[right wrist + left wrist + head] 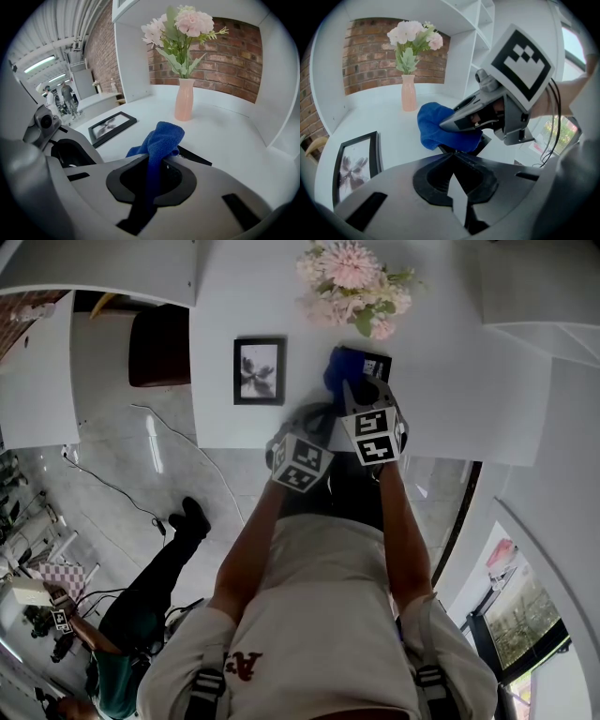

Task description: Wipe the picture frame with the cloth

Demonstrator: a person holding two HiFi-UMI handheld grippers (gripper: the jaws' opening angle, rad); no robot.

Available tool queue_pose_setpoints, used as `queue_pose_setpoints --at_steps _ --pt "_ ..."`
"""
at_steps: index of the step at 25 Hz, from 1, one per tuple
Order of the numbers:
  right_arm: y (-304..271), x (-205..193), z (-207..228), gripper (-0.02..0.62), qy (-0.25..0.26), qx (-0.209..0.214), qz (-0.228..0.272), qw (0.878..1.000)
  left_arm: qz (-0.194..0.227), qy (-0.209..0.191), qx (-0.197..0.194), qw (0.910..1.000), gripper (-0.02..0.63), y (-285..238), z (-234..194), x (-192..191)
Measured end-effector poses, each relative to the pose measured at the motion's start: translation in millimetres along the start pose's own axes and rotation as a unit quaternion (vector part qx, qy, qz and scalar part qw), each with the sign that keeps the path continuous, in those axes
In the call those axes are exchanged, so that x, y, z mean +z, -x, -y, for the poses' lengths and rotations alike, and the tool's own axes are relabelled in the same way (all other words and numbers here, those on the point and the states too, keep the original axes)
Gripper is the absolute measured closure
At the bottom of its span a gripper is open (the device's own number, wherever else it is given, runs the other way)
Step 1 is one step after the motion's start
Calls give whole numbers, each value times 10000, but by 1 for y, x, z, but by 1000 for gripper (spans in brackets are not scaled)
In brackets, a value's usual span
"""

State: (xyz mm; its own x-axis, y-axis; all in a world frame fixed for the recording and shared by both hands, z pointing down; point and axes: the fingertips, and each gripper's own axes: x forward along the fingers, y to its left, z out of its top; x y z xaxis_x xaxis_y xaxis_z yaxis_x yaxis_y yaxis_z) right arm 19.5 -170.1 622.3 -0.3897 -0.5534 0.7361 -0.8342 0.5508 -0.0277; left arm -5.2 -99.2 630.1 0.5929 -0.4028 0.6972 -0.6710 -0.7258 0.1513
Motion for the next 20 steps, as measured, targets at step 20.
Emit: queue_pose_setpoints --at_steps 20 --pt "16 -17 25 568 28 -286 -157 9995 -22 33 53 10000 606 -1 -1 0"
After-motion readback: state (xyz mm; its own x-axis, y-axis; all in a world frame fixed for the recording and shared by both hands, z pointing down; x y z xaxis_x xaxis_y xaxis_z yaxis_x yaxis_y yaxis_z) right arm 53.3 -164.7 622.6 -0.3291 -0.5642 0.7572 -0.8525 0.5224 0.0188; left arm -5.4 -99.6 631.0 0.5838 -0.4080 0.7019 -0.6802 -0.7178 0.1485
